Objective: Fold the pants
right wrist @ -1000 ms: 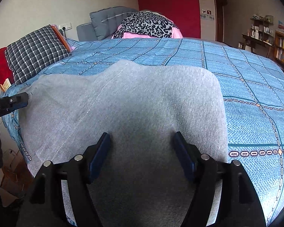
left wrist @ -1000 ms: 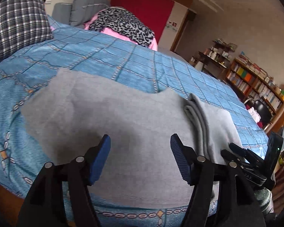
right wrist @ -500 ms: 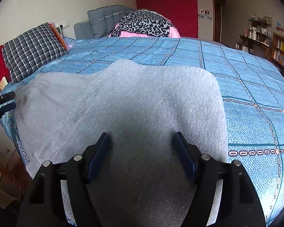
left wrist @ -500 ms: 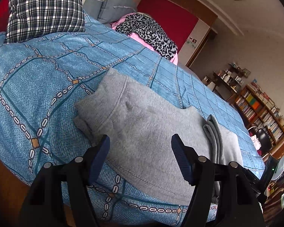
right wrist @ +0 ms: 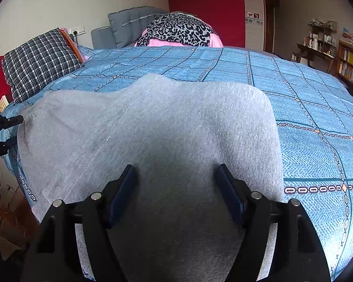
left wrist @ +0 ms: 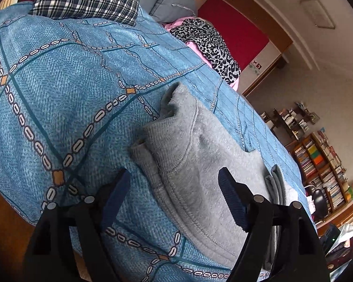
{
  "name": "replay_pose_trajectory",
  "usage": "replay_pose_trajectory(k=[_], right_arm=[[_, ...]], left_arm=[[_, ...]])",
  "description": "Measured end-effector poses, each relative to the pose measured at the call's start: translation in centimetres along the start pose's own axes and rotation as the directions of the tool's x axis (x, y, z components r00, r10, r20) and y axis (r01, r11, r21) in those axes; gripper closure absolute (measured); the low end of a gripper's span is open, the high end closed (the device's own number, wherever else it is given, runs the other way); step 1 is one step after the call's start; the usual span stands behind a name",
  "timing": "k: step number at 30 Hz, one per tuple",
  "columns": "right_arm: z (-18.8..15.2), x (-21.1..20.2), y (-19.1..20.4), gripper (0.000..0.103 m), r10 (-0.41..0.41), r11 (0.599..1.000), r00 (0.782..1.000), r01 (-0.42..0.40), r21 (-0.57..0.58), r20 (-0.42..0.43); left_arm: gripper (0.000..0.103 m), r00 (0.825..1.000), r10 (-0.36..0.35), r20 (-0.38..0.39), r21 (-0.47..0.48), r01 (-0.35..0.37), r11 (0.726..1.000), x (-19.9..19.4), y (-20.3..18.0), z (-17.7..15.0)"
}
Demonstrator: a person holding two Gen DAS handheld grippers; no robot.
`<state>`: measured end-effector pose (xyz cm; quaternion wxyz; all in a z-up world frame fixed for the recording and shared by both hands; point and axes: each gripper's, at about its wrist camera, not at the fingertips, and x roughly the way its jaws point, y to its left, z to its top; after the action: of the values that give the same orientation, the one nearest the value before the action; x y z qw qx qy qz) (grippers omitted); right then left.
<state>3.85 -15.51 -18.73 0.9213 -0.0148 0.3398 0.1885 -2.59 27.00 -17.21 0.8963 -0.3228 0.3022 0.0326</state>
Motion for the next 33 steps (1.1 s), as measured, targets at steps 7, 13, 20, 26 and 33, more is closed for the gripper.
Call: replay_pose_trajectory(k=[7,13,20,26,33], right_arm=[[0.0,0.0,-0.1,0.03,0.001,1.0,1.0,-0.001,0.0,0.002],[0.3,0.0,-0.2,0.03,0.002,1.0,1.0,-0.002,0.003,0.007],[0.2,0.0,-0.2,0.03,0.001,1.0,1.0,-0.001,0.002,0.007],[0.1,0.1,-0.1,0.03,0.002,1.0,1.0,-0.002,0.003,0.007],[0.4,-0.3,-0.4,0.03,0.017,1.0,1.0,-0.018,0.016,0.017]], left_arm=[[0.032,1.0,-0.012,0.014,-0.014,0.013,1.0,0.9,-1.0,0.7],[0.066,0.999,0.022,0.032,-0.046,-0.02,0.999,1.3,-0.6,0.9],[0.063,1.0,0.015,0.019,-0.025,-0.014,1.0,2.4,-1.2,1.4],[0.082,0.998,0.014,0.062,0.039,-0.017,0.999,1.5,-3.3,2.0],[0.082,0.99,-0.032,0.135,0.219,0.002,0.976,-0.8,-9.3,1.7]])
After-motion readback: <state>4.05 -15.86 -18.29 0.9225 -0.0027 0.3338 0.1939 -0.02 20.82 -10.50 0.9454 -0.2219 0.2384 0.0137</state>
